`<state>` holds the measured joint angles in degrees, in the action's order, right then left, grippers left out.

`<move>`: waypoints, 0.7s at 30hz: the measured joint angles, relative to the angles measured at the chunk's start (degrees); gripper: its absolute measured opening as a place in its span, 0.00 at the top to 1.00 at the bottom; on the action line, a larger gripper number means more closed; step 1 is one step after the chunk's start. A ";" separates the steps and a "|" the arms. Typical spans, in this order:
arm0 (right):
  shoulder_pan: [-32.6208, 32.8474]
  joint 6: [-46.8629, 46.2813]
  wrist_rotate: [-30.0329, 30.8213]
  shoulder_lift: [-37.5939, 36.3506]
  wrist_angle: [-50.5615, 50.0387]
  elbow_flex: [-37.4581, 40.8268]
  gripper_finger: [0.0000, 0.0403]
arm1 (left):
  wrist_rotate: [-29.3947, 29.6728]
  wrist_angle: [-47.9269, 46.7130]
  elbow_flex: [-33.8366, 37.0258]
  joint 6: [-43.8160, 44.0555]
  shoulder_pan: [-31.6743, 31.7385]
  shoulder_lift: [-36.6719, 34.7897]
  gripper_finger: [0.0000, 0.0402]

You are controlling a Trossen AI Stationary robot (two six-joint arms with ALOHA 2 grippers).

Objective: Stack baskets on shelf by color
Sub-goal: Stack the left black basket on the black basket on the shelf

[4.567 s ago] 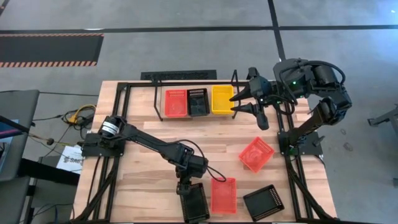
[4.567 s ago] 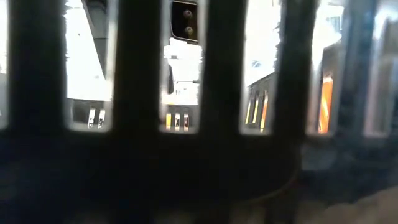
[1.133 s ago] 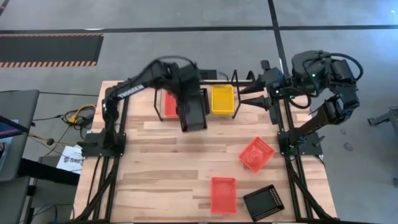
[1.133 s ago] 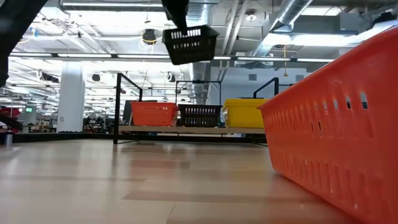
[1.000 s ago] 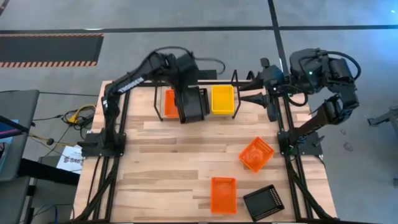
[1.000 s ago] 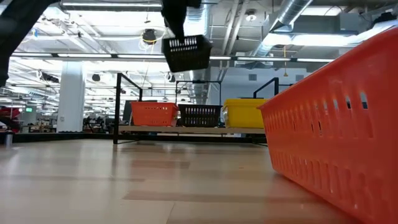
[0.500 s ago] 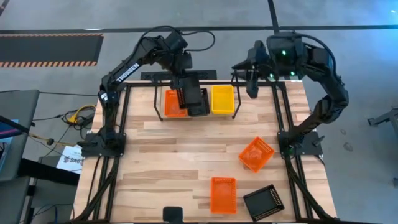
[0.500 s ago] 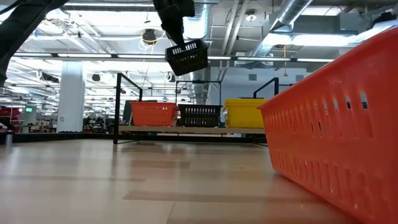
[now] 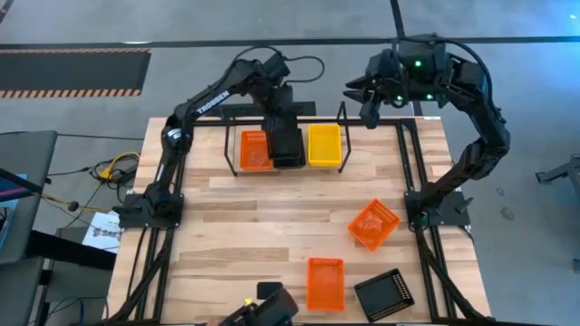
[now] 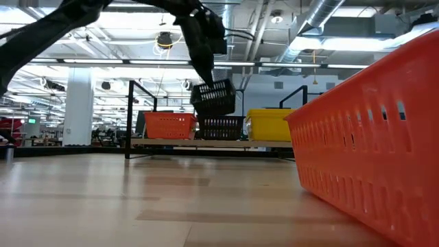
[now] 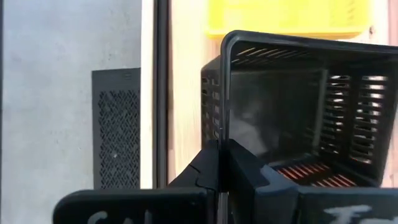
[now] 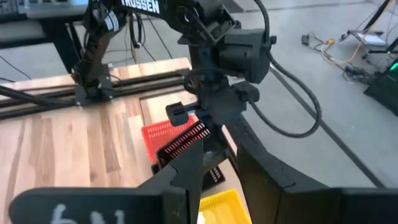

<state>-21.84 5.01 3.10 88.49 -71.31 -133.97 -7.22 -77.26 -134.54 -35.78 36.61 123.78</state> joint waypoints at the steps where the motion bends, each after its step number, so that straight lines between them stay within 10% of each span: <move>1: -0.48 0.46 0.00 0.00 -0.43 0.00 0.70 | -0.06 0.17 0.00 0.10 -0.12 0.66 1.00; 21: -6.91 1.06 0.05 -18.20 -3.22 0.00 0.67 | 0.15 1.83 0.33 6.80 -1.21 2.02 1.00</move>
<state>-28.75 6.07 3.15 70.29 -74.53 -133.97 -7.07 -75.43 -134.21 -28.99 35.40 125.80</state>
